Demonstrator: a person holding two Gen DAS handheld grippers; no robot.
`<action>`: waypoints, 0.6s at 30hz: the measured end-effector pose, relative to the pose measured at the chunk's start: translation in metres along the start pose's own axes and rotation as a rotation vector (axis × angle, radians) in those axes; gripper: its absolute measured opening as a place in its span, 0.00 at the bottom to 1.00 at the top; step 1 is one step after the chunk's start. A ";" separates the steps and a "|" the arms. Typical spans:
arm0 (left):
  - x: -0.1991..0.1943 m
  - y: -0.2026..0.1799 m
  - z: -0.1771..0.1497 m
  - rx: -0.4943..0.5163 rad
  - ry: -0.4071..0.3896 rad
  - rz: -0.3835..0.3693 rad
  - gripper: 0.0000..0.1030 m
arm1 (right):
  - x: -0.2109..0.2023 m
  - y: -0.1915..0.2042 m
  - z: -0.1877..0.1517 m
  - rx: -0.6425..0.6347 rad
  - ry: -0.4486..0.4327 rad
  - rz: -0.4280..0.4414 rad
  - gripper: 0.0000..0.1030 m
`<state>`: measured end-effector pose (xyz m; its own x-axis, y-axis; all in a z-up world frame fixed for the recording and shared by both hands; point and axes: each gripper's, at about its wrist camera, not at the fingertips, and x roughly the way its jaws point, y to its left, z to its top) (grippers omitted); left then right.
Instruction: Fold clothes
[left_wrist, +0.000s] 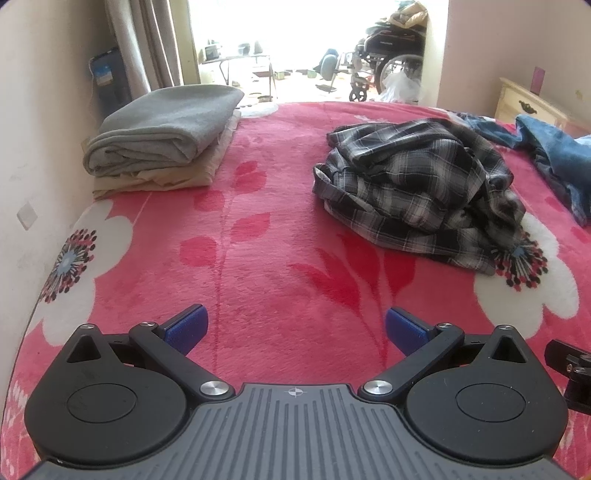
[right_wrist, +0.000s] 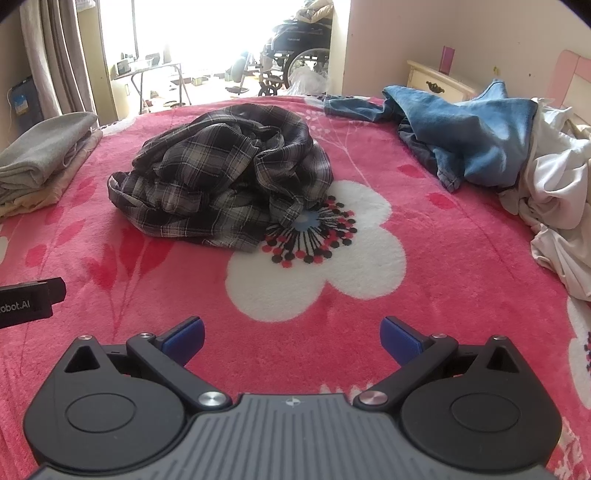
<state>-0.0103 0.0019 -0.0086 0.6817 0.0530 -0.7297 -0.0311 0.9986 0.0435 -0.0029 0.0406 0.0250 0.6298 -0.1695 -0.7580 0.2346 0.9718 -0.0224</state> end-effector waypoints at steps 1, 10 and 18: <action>0.001 -0.001 0.000 0.002 -0.003 -0.004 1.00 | 0.001 0.000 0.000 -0.001 -0.001 0.000 1.00; 0.013 -0.003 0.005 -0.028 -0.028 -0.075 1.00 | 0.015 -0.004 0.001 0.014 -0.003 0.005 1.00; 0.030 -0.006 0.008 -0.044 -0.028 -0.119 1.00 | 0.031 -0.003 0.001 -0.001 -0.012 0.007 1.00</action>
<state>0.0164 -0.0028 -0.0250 0.7024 -0.0658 -0.7087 0.0197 0.9971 -0.0731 0.0165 0.0320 0.0028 0.6405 -0.1649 -0.7500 0.2296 0.9731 -0.0179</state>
